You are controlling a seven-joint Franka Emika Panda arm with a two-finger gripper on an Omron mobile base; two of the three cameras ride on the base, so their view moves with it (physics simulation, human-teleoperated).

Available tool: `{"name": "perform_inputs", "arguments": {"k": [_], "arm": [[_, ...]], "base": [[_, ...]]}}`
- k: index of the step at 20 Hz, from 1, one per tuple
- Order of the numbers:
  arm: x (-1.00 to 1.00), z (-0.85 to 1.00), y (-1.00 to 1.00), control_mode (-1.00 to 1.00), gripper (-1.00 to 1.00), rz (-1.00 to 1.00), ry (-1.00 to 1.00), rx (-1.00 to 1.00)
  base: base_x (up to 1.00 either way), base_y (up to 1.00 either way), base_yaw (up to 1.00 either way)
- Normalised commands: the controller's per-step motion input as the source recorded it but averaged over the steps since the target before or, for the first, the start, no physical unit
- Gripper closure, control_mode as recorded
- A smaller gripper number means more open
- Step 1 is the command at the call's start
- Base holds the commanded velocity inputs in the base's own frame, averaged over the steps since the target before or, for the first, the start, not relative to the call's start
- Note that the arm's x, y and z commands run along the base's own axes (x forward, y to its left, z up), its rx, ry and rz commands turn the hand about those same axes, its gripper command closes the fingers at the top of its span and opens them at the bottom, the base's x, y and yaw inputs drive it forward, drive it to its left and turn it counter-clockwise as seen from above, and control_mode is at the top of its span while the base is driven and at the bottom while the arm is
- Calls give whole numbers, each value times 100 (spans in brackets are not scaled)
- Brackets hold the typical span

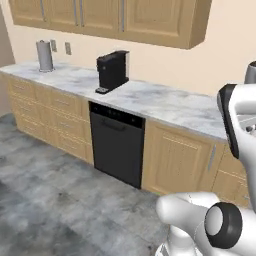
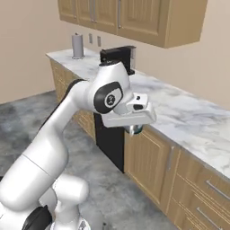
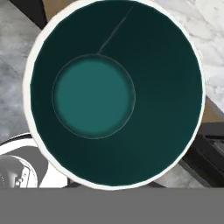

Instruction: Clear the mugs and bowl far away from the sink.

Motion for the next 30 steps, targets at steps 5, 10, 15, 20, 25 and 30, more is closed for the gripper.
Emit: {"name": "perform_inputs", "arguments": {"k": [5,10,15,20,25,30], "arm": [[0,0,0,100,100,0,0,0],[0,0,0,100,100,0,0,0],[0,0,0,100,100,0,0,0],[0,0,0,100,100,0,0,0],[0,0,0,100,100,0,0,0],[0,0,0,100,100,0,0,0]], "base": [[59,65,-59],[86,65,-43],[88,9,-46],[23,-54,-33],[11,-43,-1],[57,0,-1]]}}
